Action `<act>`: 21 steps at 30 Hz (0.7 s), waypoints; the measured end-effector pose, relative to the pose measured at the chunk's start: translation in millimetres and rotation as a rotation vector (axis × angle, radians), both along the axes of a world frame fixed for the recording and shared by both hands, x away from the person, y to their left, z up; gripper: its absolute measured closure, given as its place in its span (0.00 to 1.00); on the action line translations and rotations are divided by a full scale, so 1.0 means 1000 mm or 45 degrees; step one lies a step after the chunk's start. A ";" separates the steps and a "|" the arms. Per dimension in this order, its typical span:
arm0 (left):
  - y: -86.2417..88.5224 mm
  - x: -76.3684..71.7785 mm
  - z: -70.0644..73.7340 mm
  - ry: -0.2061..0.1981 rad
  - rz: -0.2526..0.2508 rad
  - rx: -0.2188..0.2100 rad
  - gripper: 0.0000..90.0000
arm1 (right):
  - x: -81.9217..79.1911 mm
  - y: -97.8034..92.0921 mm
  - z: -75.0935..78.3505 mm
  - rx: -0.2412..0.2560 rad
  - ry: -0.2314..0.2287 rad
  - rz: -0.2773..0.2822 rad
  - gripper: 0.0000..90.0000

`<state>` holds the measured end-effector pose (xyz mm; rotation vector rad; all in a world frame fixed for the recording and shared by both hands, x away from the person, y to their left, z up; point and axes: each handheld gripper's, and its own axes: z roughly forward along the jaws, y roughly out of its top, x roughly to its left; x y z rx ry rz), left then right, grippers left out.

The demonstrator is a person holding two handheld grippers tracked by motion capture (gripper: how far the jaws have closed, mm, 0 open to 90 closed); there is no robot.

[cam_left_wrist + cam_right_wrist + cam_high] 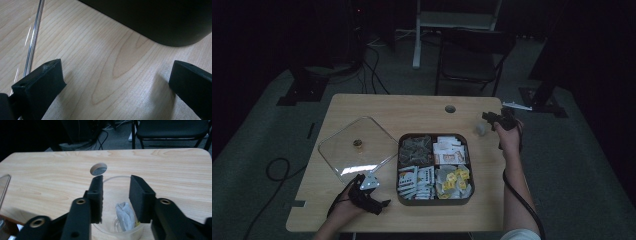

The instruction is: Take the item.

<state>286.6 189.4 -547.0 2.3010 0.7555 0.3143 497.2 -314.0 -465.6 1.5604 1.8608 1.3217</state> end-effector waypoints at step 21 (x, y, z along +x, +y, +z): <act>0.000 0.000 0.000 0.000 0.000 0.000 0.00 | -0.019 -0.005 0.011 0.006 -0.060 0.006 0.40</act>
